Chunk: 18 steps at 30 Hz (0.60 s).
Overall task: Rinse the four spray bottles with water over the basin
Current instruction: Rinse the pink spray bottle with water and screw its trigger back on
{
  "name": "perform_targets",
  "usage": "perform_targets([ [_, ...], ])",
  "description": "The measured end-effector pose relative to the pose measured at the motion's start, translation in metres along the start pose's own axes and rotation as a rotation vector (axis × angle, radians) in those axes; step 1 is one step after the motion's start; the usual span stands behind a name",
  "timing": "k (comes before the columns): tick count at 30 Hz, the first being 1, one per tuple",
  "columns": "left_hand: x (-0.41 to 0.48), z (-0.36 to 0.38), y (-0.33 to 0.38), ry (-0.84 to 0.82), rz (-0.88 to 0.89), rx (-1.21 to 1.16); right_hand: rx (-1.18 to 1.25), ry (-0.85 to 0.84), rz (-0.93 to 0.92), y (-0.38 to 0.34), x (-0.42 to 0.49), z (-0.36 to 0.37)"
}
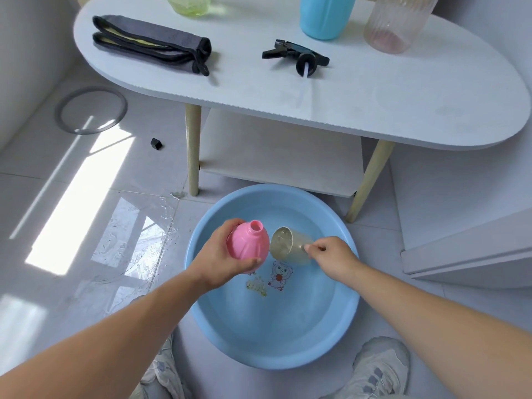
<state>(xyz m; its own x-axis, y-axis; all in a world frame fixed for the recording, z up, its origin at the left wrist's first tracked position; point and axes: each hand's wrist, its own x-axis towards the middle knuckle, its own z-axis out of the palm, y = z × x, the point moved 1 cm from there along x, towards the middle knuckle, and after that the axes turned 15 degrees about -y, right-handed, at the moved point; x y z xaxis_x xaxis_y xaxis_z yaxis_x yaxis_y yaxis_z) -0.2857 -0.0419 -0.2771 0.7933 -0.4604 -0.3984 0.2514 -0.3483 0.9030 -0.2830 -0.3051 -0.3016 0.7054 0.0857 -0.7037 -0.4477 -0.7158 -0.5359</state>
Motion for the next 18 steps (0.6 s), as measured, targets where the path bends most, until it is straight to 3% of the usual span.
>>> perform_targets([
  [8, -0.004, -0.002, 0.007, 0.044, 0.049, 0.031, 0.390, 0.044, -0.135, -0.012, -0.033, -0.030],
  [18, -0.004, 0.005, 0.021, 0.025, 0.080, 0.055, 0.406, 0.119, -0.367, -0.050, -0.106, -0.077],
])
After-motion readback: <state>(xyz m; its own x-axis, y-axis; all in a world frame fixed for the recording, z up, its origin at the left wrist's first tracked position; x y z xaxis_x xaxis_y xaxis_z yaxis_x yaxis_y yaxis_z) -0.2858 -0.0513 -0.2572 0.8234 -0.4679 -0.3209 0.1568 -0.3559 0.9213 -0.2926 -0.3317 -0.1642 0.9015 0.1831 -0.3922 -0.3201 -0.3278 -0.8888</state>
